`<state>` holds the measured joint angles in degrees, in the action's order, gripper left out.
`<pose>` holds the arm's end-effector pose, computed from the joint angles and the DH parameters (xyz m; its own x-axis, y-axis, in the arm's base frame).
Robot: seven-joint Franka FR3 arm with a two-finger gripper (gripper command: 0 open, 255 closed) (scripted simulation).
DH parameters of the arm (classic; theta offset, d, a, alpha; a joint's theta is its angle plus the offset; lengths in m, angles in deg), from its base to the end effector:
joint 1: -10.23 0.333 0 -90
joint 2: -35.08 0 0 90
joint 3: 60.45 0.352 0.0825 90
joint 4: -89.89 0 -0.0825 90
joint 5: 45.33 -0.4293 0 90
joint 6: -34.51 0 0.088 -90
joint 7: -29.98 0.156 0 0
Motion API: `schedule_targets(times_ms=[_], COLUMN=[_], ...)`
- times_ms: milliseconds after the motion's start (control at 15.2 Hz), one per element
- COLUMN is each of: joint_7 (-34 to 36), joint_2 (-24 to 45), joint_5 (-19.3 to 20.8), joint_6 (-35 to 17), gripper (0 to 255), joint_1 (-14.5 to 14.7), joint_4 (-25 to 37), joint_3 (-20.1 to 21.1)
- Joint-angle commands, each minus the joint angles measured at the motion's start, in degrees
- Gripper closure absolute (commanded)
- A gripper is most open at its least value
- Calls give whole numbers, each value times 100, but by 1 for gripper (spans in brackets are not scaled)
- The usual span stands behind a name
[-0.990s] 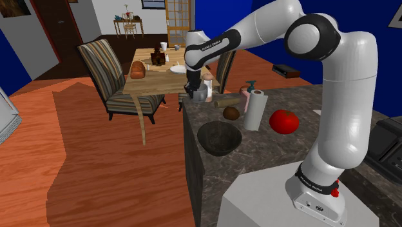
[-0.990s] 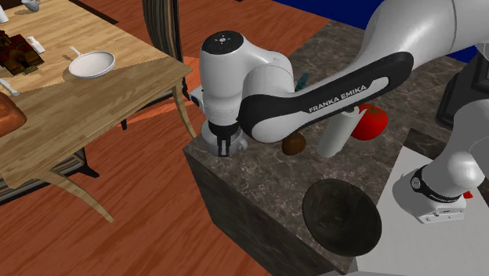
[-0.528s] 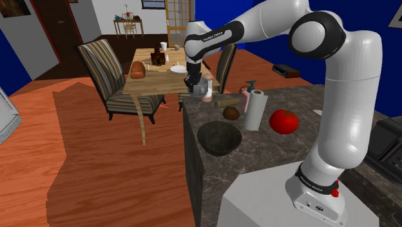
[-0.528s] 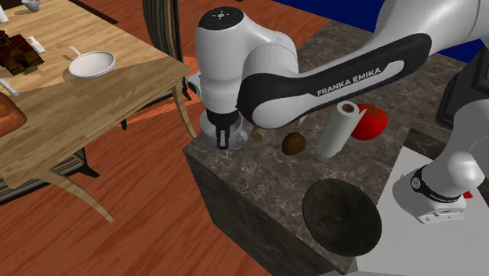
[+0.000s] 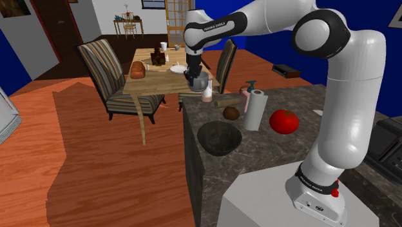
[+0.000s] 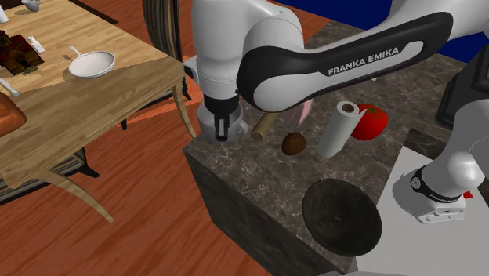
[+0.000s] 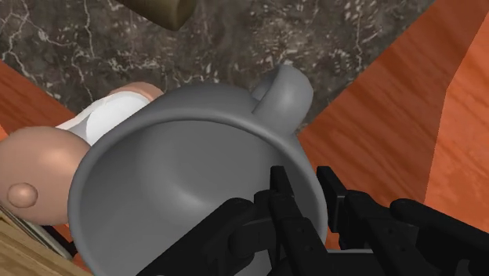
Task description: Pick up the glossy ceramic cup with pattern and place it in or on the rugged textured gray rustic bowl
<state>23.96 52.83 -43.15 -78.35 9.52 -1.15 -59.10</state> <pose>0.7178 0.0023 0.4337 0.9894 0.1290 0.0675 0.1268 -0.9913 0.0361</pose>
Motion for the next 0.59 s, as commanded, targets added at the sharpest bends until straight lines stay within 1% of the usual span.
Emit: schedule_targets(times_ms=[0, 528], joint_7=[-10, -27], joint_2=[-9, -38], joint_5=[-3, -10], joint_6=[169, 773], gripper=[255, 255], joint_1=[-2, 1], joint_4=[164, 740], joint_3=[-1, 1])
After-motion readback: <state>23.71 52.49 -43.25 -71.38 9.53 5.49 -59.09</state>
